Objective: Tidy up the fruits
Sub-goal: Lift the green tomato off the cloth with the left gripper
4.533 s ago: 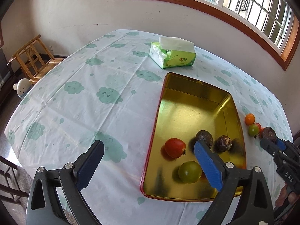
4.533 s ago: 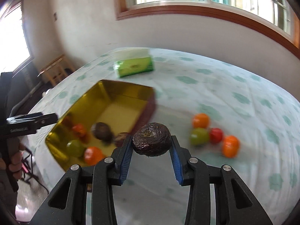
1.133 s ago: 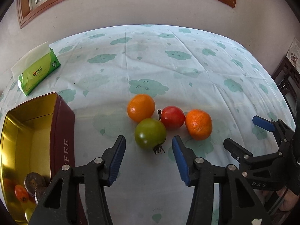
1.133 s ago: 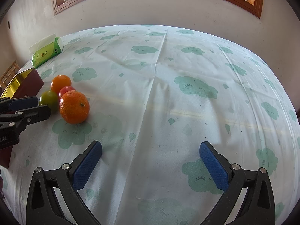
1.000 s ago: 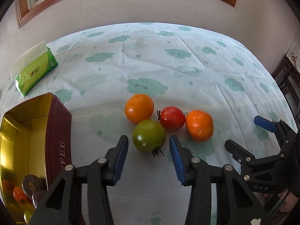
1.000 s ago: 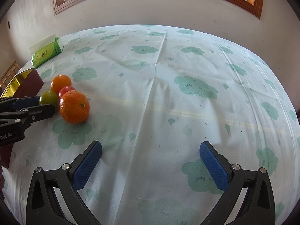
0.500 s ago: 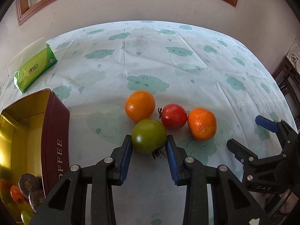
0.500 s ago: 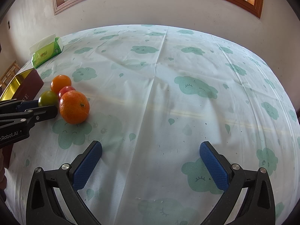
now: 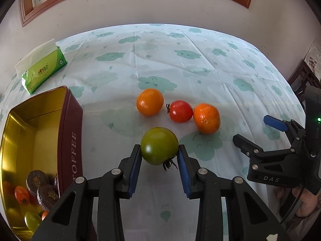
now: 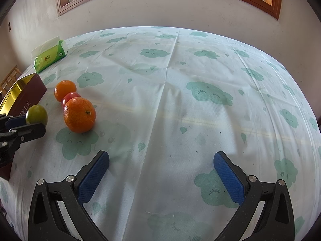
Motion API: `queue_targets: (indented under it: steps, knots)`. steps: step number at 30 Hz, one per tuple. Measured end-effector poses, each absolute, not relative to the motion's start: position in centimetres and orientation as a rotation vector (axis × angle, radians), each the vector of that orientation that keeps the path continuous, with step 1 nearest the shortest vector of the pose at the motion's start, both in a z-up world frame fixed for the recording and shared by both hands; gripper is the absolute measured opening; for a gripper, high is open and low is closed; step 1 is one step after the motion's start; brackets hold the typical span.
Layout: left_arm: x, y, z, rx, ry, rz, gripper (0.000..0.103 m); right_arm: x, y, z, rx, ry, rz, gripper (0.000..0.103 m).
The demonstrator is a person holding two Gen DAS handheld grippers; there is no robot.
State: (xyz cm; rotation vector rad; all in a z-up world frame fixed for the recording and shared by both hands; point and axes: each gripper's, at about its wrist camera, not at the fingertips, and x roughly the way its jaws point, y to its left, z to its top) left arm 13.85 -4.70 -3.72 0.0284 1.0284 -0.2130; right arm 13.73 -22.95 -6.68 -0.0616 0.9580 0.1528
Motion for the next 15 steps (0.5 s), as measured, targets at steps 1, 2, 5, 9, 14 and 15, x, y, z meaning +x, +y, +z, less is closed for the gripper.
queue_targets:
  steps: [1,2,5,9,14,15]
  knots:
    - [13.7,-4.6,-3.6,0.027,1.028,-0.213,0.032,13.7,-23.0,-6.7,-0.062,0.958,0.153,0.103]
    - [13.5,-4.5,-3.5,0.027,1.027,-0.208,0.032,13.7,-23.0,-6.7,-0.062,0.958,0.153,0.103]
    - [12.9,-4.3,-3.1,0.035,1.024,-0.198,0.032,13.7,-23.0,-6.7,-0.062,0.958,0.153,0.103]
    - [12.2,-3.8,-2.4,0.044,1.012,-0.176,0.032,13.7,-22.9,-6.7,-0.062,0.958,0.153,0.103]
    - [11.4,-3.0,-1.4,0.034,1.001,-0.171,0.032,13.7,-23.0,-6.8,-0.061,0.958,0.152,0.103]
    - [11.2,-2.9,-1.2,0.034,0.997,-0.167,0.032,13.7,-23.0,-6.8,-0.062,0.958,0.152,0.103]
